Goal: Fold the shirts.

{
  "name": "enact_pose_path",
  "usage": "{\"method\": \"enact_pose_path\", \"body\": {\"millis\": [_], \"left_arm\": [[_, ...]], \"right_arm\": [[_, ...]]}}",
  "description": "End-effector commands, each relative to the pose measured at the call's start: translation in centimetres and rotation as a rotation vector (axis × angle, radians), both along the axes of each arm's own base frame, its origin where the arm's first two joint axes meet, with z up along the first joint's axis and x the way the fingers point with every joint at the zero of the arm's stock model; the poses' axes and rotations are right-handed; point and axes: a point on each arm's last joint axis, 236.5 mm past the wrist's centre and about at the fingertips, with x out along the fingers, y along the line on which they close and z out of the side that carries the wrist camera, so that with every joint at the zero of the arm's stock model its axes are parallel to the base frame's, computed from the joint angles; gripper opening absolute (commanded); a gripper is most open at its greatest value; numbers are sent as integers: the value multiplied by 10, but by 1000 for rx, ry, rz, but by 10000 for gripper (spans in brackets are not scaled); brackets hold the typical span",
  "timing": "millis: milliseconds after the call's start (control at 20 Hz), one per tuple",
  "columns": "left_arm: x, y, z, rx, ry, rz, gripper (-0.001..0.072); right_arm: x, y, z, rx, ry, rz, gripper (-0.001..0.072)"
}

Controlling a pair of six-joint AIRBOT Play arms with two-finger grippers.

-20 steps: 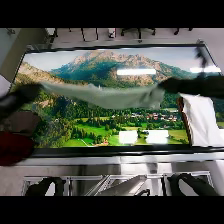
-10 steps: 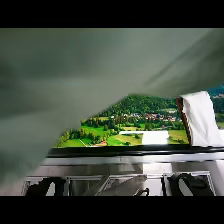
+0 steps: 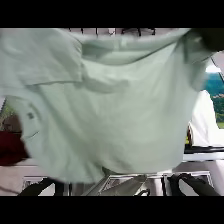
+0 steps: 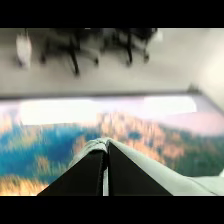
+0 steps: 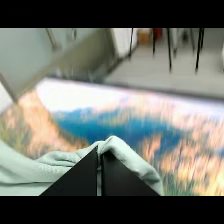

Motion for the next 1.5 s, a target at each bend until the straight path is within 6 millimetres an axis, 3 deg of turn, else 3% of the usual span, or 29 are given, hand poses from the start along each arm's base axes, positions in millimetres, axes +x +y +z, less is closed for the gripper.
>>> {"method": "enact_pose_path", "body": {"millis": [0,100,200,300,400,500,550,600,650,700,800,900,1050,1200,1350,1450], "left_arm": [[93,-34,-169,22,316,-60,15],[126,-35,-258,12,450,-33,15],[144,-35,-335,12,570,-18,15],[153,-36,-387,15,651,-18,15],[159,-39,-414,10,695,-25,15],[154,-43,-426,13,758,-55,16],[148,-40,-424,10,797,-70,121],[142,-39,-418,19,828,-98,464],[135,-33,-409,19,860,-109,709],[127,-23,-396,13,899,-117,709],[107,10,-374,15,962,-122,708],[81,46,-366,-6,1028,-89,708],[9,81,-397,-1,1186,-72,708],[-56,90,-448,-31,1294,-48,708],[-100,91,-486,-72,1381,-38,708],[-118,89,-500,-91,1422,-40,708]], "right_arm": [[66,-10,-169,58,342,-67,28],[90,-21,-254,74,490,-124,28],[101,-23,-324,87,624,-143,29],[107,-23,-373,101,704,-167,29],[111,-26,-397,98,731,-190,29],[112,-27,-399,97,731,-193,29],[112,-29,-392,97,723,-188,29],[112,-31,-380,104,716,-175,53],[110,-37,-366,111,710,-160,188],[106,-45,-348,122,705,-142,359],[88,-71,-312,140,705,-111,389],[60,-104,-293,100,715,-105,388],[0,-145,-312,54,845,-153,388],[-55,-168,-351,50,1006,-186,388],[-78,-175,-369,63,1070,-189,388],[-82,-173,-374,56,1086,-181,388]]}}
